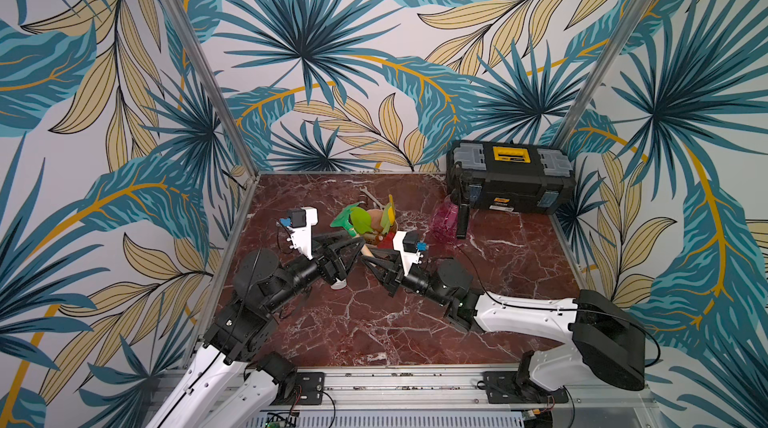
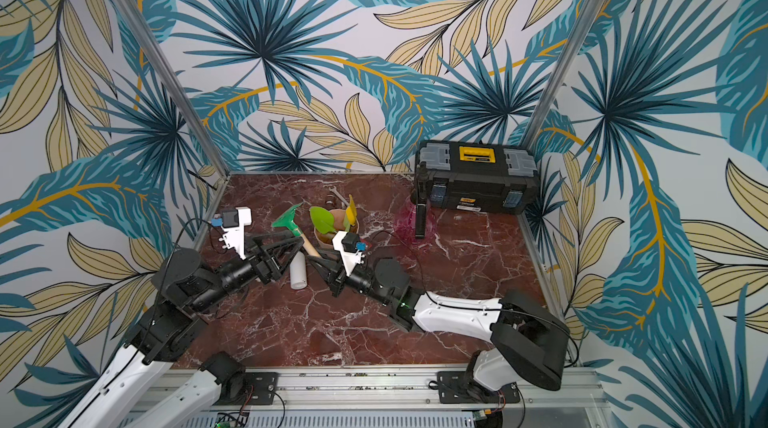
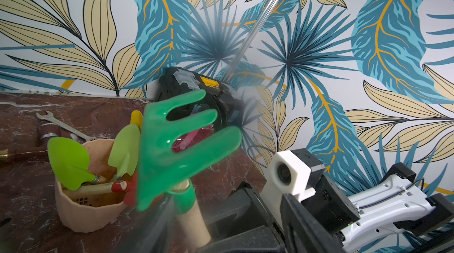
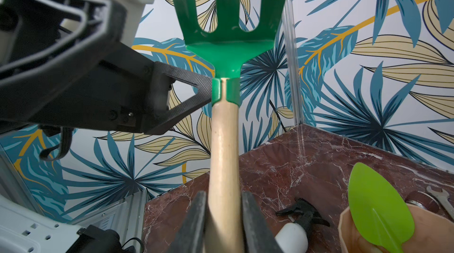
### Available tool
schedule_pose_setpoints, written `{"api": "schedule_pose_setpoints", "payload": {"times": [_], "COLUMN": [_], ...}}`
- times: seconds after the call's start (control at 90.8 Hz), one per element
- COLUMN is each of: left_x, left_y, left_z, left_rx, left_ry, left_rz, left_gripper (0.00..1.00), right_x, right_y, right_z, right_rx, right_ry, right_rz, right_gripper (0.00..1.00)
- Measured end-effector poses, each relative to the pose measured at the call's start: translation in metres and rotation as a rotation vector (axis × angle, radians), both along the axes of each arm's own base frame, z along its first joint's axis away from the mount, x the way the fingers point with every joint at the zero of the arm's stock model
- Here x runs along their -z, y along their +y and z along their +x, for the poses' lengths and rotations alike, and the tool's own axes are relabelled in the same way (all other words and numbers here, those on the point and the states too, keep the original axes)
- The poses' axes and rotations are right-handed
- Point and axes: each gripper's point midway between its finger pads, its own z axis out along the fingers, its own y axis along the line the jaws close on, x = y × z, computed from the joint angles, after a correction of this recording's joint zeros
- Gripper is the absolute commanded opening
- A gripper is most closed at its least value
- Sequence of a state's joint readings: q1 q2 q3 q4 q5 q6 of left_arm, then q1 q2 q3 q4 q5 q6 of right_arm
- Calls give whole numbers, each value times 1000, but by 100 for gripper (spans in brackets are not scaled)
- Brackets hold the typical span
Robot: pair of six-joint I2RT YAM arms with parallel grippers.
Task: Organize the gardening tools
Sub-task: Pick up the gardening tool from the center of the board.
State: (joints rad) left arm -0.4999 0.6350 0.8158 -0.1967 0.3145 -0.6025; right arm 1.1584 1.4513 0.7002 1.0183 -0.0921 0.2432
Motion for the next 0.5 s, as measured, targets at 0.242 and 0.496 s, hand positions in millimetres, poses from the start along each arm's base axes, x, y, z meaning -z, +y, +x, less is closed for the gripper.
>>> {"api": "schedule_pose_setpoints", "payload": {"times": [0.242, 0.496], "left_x": [4, 4], "left_y": [1, 0], "left_z": [3, 6], "left_rx": [-15, -19], "left_ry": [6, 3], "left_rz": [-4, -12], "left_gripper": [57, 46], "right_x": [-11, -15], "right_y": [-8, -7], "right_z": [-11, -18], "right_rx": [-40, -80], "right_ry": [-14, -10], "right_rz": [46, 56], "right_gripper": [15, 15]}}
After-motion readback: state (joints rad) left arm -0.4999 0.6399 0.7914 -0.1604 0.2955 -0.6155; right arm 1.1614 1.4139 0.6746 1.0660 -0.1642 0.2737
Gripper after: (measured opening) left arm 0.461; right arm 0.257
